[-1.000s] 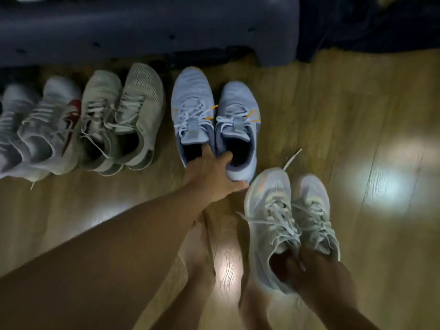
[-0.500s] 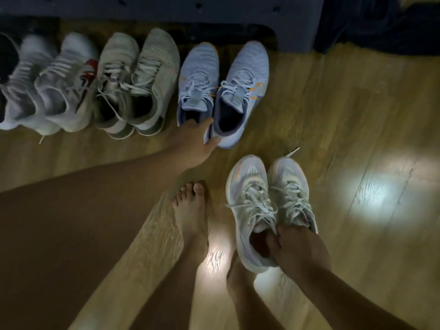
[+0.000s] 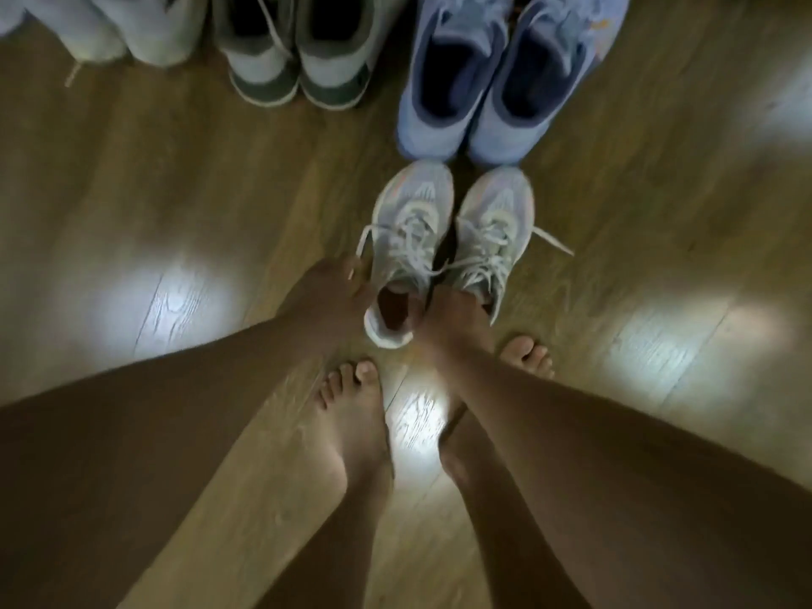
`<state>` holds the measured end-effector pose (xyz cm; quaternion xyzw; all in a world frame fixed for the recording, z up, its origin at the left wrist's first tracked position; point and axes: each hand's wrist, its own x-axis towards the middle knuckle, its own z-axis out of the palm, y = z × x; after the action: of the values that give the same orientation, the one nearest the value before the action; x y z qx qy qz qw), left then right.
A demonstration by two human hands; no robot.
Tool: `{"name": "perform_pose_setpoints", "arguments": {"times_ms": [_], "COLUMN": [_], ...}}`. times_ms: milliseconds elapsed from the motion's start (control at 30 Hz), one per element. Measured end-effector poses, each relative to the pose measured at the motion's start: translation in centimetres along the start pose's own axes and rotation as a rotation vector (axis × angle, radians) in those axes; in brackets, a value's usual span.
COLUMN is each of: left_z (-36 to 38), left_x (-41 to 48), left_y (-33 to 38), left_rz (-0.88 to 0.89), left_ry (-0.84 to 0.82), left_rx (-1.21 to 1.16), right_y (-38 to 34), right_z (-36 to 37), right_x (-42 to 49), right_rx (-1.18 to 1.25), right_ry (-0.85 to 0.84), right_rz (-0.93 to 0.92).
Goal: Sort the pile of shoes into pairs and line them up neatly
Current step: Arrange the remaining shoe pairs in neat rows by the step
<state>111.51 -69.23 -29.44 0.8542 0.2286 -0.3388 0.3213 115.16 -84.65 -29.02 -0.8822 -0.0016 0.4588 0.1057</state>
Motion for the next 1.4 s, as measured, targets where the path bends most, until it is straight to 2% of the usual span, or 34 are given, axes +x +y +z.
{"name": "perform_pose_setpoints", "arguments": {"times_ms": [133, 300, 433, 600, 733, 833, 1000, 1200, 1400], "left_z": [0.3, -3.1, -7.0, -7.6, -3.1, 2.3, 12.5, 23.9, 32.4], "left_x": [-3.2, -8.1, -13.2, -22.0, -30.7, -38.3, -51.8, -64.3, -71.4], "left_y": [-1.9, -3.1, -3.9, -7.7, -11.5, -14.1, -17.4, -20.8, -24.6], "left_rz": [0.01, -0.122, -0.148, -0.307, -0.457, -0.6, -0.846, -1.142, -1.186], "left_ry": [-0.013, 0.061, 0.223, 0.396, 0.507, 0.585, 0.592, 0.623, 0.664], "left_rx": [-0.063, -0.15, -0.211, -0.336, -0.404, -0.58, -0.758, -0.94, -1.06], "right_y": [-0.3, -1.0, -5.0, -11.1, -13.1, -11.3, -5.4, -2.1, -0.8], "right_z": [-0.6, -3.8, -4.4, -0.6, 4.8, 9.4, 16.9, 24.4, 32.5], "right_x": [-0.6, -6.0, -11.0, -18.4, -24.7, -30.9, -40.4, -47.3, -52.5], "right_rx": [0.009, -0.199, -0.376, -0.543, -0.681, -0.704, -0.929, -1.132, -1.268], "right_ry": [-0.005, 0.013, 0.016, -0.061, -0.112, -0.165, -0.399, -0.528, -0.561], "right_rz": [-0.069, -0.165, -0.325, -0.566, -0.744, -0.826, -0.959, -1.075, -1.068]}}
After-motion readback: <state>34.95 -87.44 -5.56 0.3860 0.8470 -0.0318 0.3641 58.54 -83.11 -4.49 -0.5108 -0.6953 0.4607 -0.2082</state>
